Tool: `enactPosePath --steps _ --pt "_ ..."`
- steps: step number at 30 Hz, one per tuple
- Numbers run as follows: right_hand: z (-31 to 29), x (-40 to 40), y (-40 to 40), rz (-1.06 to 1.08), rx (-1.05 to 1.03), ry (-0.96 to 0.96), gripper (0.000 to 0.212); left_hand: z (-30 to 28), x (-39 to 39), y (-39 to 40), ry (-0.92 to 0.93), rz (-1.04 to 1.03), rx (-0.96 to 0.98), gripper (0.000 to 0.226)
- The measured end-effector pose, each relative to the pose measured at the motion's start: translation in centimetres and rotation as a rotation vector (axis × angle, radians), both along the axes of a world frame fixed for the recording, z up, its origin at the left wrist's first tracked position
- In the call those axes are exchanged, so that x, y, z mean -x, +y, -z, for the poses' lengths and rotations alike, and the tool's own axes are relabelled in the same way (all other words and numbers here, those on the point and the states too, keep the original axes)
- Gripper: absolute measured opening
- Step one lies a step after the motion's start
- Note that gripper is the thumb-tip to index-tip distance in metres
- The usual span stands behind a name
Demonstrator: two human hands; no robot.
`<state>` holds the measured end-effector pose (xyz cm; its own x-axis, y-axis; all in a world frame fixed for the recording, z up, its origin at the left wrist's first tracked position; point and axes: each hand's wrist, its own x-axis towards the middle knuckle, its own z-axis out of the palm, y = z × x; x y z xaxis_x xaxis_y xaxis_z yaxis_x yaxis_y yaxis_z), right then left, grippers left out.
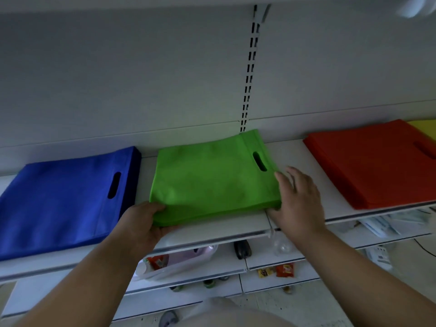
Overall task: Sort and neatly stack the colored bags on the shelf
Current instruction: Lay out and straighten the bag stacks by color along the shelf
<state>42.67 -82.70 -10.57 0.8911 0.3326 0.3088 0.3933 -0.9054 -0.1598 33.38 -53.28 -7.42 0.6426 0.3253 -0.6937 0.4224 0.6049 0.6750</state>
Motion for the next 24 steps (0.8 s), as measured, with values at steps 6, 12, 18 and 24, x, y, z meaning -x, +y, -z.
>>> enactPosePath --steps 6,12,18,24 --pt "-0.3 0.1 -1.5 0.085 -0.556 0.459 0.107 0.2 0.0 -0.5 0.078 0.074 -0.170 0.008" --pt "-1.6 -3.3 -3.4 0.172 -1.208 1.139 0.055 -1.0 -1.1 1.1 0.157 0.228 -0.247 0.019" --pt "-2.4 -7.1 -1.2 0.278 -1.098 1.162 0.033 -1.6 -4.5 2.7 0.224 0.318 -0.401 0.029" --pt "-1.5 -11.9 3.5 0.262 -0.856 0.958 0.048 -1.2 -8.7 3.5 0.229 0.307 -0.604 0.030"
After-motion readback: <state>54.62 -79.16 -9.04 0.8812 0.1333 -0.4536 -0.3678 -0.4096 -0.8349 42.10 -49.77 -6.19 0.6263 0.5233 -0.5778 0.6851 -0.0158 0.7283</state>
